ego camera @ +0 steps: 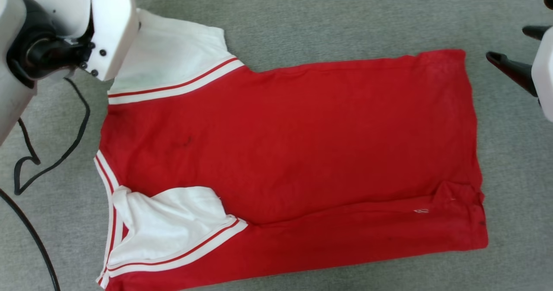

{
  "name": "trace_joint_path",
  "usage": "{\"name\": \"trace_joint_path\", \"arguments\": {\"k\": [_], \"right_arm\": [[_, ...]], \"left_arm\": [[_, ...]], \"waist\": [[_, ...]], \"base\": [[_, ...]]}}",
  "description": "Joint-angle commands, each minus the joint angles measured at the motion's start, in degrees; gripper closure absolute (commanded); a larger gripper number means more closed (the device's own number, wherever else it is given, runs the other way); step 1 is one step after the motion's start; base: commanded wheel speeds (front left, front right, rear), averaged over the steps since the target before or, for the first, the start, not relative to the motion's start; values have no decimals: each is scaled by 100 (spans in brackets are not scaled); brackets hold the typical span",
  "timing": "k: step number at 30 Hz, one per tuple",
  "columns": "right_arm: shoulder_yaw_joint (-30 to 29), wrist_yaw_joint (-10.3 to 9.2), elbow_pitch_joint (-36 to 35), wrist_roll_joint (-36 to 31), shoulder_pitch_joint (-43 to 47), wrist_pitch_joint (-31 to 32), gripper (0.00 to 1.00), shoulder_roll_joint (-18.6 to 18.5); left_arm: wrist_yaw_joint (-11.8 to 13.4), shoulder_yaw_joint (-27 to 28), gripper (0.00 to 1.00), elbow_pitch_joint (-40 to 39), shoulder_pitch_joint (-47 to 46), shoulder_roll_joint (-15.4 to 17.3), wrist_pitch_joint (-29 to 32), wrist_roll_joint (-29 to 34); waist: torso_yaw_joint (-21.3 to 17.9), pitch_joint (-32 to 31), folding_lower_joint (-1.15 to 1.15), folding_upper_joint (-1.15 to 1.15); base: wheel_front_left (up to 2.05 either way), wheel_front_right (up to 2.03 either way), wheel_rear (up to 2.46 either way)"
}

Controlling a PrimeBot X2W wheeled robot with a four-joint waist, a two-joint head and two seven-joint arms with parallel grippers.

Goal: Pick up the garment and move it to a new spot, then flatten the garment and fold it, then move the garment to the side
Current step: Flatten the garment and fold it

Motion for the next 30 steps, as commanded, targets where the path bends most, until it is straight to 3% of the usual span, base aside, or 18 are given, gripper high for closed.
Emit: {"name": "trace_joint_path", "arguments": {"k": [1, 7, 15, 19, 20, 21, 30], "right_arm": [[125, -4, 235, 172, -242, 298, 0, 25], [441, -4, 1038, 331, -645, 659, 0, 426], [1074, -2, 2062, 337, -238, 293, 0, 855], [1369, 5, 2207, 512, -93, 218, 0, 898], [1439, 5, 2209, 545, -114, 163, 85, 880], [1458, 5, 2214, 576, -173, 61, 100, 863], [1716, 2, 2217, 784, -580, -785, 100, 557]], "left_arm": [[-9, -26, 100, -69, -69, -32, -68, -44], [-10, -116, 100, -220, -225, -116, -247, -63], [-11, -410, 100, -493, -365, -194, -448, -66], [-11, -506, 100, -527, -377, -174, -510, -89], [-11, -532, 100, -523, -372, -157, -535, -95], [-11, -557, 100, -509, -355, -141, -566, -111], [-10, -623, 100, -474, 151, 125, -1182, -310]], "waist": [[84, 55, 0, 0], [316, 242, 0, 0], [549, 419, 0, 0], [572, 405, 0, 0], [566, 379, 0, 0], [558, 341, 0, 0], [427, -347, 0, 0]], "base": [[0, 0, 0], [0, 0, 0], [0, 0, 0], [0, 0, 0], [0, 0, 0], [0, 0, 0], [0, 0, 0]]}}
